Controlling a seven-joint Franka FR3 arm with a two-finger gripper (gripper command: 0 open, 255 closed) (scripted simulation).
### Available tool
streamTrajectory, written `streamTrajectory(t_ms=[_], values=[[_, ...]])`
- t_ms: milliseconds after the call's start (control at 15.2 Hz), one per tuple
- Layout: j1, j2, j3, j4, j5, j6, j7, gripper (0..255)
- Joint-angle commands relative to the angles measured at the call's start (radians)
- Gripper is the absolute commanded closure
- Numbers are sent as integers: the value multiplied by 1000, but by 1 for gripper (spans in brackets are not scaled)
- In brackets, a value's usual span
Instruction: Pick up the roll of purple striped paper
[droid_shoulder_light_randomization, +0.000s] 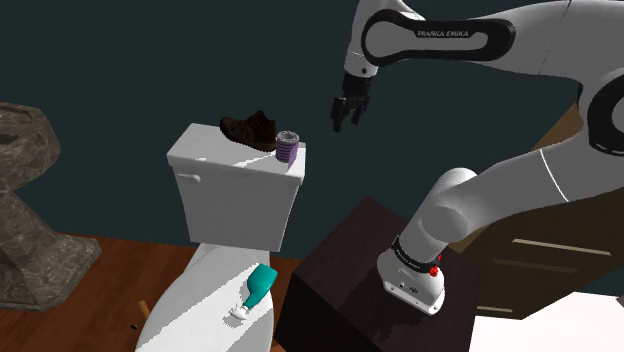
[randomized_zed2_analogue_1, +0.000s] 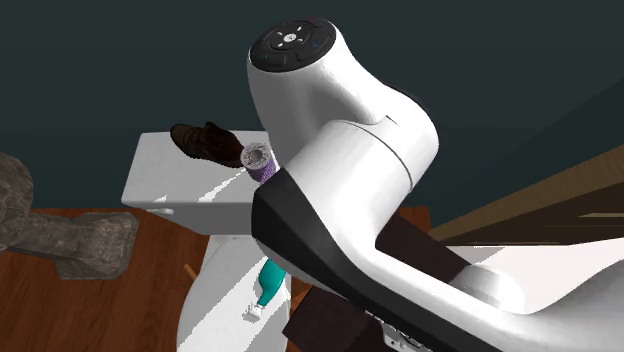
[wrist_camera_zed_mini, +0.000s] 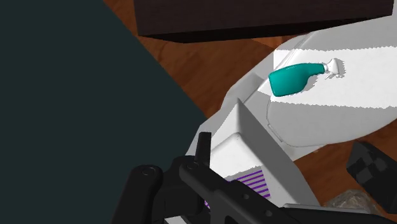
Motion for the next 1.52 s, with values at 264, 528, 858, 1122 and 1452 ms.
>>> streamTrajectory(t_ms=[264, 528, 858, 1122, 1452], values=[[3, 214, -29, 42, 0, 191, -32, 0], [6, 363, -44, 96, 11, 297, -54, 0], [7, 554, -56, 193, 37, 403, -88, 0], [2, 708, -59, 295, 65, 465, -116, 0], [-2, 784, -57, 320, 78, 517, -128, 0]])
